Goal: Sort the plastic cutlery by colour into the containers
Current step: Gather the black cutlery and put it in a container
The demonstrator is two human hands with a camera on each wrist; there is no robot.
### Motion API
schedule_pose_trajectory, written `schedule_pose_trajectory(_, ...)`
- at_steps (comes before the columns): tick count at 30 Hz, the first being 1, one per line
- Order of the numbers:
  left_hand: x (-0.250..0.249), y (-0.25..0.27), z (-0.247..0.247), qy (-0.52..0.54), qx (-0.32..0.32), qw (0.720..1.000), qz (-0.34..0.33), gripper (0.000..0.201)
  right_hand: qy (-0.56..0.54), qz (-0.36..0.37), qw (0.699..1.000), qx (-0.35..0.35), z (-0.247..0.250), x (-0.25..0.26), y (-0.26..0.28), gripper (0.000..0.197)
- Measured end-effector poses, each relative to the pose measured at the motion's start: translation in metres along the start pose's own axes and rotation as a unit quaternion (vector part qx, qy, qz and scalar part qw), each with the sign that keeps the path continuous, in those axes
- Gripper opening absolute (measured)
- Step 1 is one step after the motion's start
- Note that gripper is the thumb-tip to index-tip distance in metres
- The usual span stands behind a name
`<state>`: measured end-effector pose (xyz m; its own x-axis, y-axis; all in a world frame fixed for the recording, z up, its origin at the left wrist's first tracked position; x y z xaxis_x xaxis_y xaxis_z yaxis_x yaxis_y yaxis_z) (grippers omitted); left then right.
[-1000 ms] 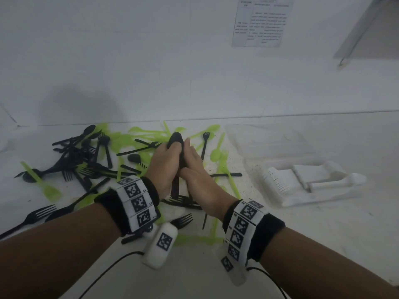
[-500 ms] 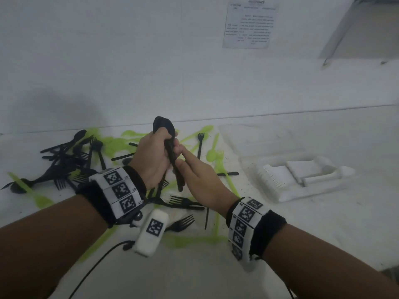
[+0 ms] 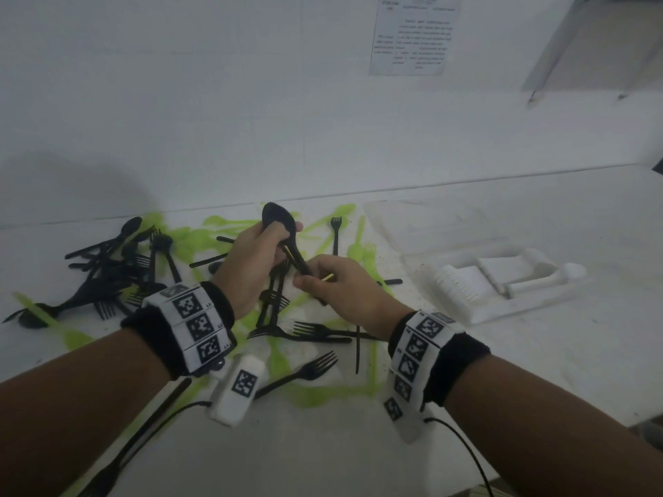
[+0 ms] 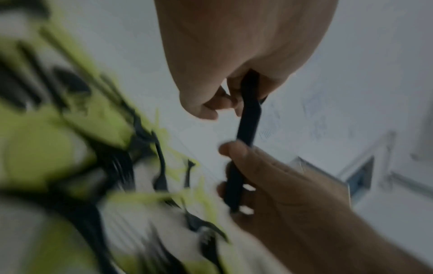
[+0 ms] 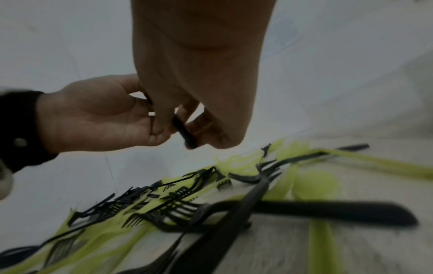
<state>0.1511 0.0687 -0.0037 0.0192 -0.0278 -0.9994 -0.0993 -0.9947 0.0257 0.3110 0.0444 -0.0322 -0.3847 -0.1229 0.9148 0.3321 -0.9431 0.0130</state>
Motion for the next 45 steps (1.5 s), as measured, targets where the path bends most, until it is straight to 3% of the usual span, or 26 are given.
schedule_pose_trajectory(2, -0.002, -0.002, 0.018, -0.073, 0.010, 0.996, -0.055, 0.015, 0.133, 0.010, 0.990, -0.047, 0.014, 0.000, -0.006, 0.015)
schedule_pose_trajectory(4, -0.005, -0.004, 0.032, -0.167, 0.046, 0.978, -0.120, 0.019, 0.273, 0.019, 0.958, -0.089, 0.030, 0.000, -0.010, 0.013)
schedule_pose_trajectory(8, -0.004, -0.011, 0.028, -0.387, 0.111, 0.895, -0.192, 0.020, 0.444, 0.035, 0.890, -0.100, 0.062, 0.006, -0.010, 0.017)
schedule_pose_trajectory(12, -0.001, -0.027, -0.004, -0.455, 0.132, 0.847, -0.242, 0.026, 0.494, 0.013, 0.864, -0.098, 0.088, 0.006, -0.002, 0.018)
schedule_pose_trajectory(19, -0.002, -0.069, -0.075, -0.478, 0.153, 0.828, -0.251, 0.024, 0.492, -0.030, 0.863, -0.108, 0.159, -0.019, 0.009, 0.018)
schedule_pose_trajectory(23, -0.001, -0.105, -0.122, -0.498, 0.163, 0.818, -0.237, 0.021, 0.492, -0.041, 0.865, -0.095, 0.214, -0.038, 0.003, 0.015)
schedule_pose_trajectory(29, 0.011, -0.150, -0.186, -0.502, 0.130, 0.830, -0.206, 0.021, 0.488, -0.042, 0.871, -0.039, 0.291, -0.073, -0.025, 0.012)
schedule_pose_trajectory(33, 0.016, -0.168, -0.217, -0.573, 0.116, 0.794, -0.167, 0.026, 0.483, -0.051, 0.874, 0.016, 0.328, -0.093, -0.050, 0.013)
schedule_pose_trajectory(36, 0.020, -0.184, -0.227, -0.606, 0.099, 0.780, -0.118, 0.035, 0.479, -0.048, 0.875, 0.044, 0.346, -0.104, -0.072, 0.013)
schedule_pose_trajectory(40, 0.023, -0.201, -0.236, -0.603, 0.060, 0.793, -0.068, 0.028, 0.476, -0.058, 0.874, 0.085, 0.355, -0.117, -0.101, 0.013)
schedule_pose_trajectory(45, 0.034, -0.226, -0.241, -0.596, 0.111, 0.795, 0.008, 0.027, 0.490, -0.080, 0.856, 0.148, 0.354, -0.131, -0.131, 0.018)
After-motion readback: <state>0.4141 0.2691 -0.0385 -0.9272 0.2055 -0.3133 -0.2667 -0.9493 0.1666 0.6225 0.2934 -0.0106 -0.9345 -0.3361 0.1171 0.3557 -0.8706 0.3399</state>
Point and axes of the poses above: each hand's wrist, its own y-axis away from the middle knuckle, its own z-axis out of the back of the hand, x = y × z, the point moved 2 cm from there along -y, towards the middle knuckle, and after that the axes turned 5 degrees about x, right-handed, at the moved point
